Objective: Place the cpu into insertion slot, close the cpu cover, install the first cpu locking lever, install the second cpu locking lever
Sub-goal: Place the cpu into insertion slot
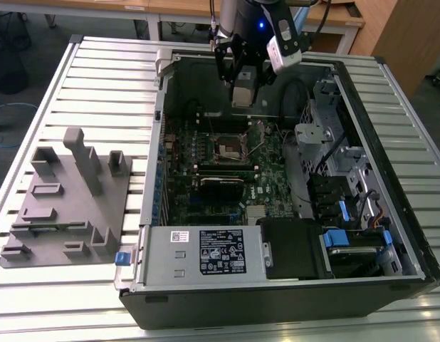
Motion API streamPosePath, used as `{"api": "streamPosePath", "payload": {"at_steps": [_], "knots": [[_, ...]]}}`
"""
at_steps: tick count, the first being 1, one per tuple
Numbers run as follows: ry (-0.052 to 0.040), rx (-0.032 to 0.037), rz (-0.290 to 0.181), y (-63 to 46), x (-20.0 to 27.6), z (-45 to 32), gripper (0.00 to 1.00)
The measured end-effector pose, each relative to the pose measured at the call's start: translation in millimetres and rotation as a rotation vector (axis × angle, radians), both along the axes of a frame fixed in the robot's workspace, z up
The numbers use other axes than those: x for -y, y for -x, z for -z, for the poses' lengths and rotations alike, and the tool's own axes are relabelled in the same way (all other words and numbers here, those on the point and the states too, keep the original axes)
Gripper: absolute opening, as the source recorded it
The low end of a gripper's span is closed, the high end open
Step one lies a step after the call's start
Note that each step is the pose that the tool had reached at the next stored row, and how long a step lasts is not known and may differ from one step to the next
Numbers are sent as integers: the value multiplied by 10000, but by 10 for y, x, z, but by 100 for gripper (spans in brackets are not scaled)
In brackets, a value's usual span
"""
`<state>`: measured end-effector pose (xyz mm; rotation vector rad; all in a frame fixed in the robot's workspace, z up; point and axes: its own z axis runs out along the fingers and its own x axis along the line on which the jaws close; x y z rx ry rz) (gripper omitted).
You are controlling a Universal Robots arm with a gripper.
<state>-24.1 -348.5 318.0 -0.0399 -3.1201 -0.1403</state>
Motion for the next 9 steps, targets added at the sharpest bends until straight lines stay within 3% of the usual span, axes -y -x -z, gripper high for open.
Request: {"api": "streamPosePath", "payload": {"at_steps": [9], "knots": [[2,22,0,0,0,97,54]]}}
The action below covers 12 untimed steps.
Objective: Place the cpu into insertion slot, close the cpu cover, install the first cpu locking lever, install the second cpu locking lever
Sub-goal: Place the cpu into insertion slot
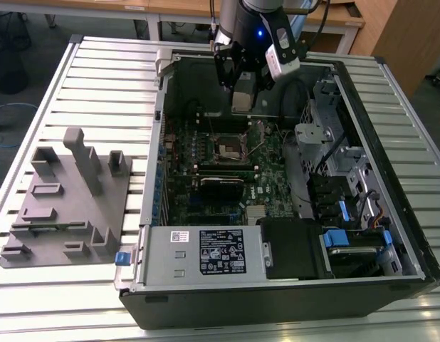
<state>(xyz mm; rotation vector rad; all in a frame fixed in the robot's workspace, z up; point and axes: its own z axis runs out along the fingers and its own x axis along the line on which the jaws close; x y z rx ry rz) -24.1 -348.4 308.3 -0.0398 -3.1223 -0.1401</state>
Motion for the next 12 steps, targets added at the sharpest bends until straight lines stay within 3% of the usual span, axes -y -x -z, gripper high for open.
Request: {"api": "streamPosePath", "payload": {"at_steps": [12], "knots": [[1,1,0,0,0,27,54]]}}
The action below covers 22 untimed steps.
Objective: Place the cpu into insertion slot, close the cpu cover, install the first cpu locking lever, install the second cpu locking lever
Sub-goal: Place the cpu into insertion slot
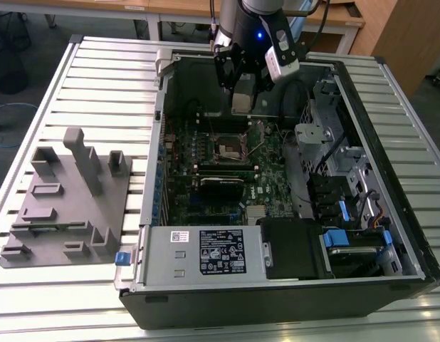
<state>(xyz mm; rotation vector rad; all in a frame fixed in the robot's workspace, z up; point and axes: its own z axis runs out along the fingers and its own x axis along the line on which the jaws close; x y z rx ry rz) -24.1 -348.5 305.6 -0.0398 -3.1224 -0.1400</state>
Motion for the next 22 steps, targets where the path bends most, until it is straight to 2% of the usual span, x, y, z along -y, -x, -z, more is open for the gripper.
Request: {"api": "streamPosePath", "payload": {"at_steps": [22], "knots": [[11,0,0,0,0,49,54]]}}
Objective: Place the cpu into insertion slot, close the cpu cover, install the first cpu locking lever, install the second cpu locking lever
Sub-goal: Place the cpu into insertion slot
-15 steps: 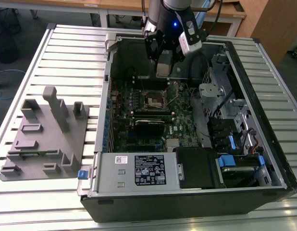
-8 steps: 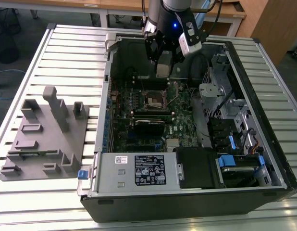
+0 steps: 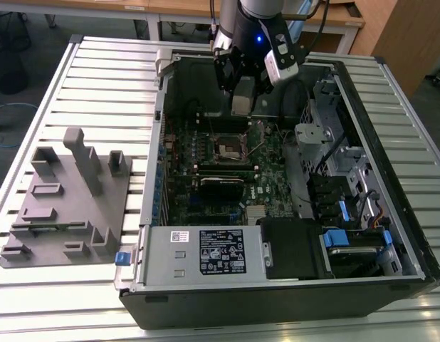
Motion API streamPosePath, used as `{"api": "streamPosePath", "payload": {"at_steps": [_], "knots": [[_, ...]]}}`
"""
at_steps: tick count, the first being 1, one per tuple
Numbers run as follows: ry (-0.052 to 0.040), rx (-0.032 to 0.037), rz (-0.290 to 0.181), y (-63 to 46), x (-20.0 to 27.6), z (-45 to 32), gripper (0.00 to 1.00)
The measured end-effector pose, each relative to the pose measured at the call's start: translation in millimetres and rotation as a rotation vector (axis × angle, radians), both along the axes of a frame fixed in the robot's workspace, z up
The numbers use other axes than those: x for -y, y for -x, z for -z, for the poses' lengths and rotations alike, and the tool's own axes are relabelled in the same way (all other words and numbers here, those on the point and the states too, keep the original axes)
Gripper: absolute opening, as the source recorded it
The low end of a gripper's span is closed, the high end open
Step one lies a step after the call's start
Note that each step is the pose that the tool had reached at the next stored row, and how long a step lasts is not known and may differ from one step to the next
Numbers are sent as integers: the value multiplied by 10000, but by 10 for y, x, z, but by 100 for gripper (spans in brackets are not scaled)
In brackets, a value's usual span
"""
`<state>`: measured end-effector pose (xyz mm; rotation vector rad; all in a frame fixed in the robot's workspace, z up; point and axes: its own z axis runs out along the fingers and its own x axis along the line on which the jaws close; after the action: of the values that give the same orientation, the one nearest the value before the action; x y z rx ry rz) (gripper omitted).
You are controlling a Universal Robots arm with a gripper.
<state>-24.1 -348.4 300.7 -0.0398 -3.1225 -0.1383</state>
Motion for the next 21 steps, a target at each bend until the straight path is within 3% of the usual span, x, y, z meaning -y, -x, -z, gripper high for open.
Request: {"api": "streamPosePath", "payload": {"at_steps": [21], "knots": [[1,0,0,0,0,55,54]]}}
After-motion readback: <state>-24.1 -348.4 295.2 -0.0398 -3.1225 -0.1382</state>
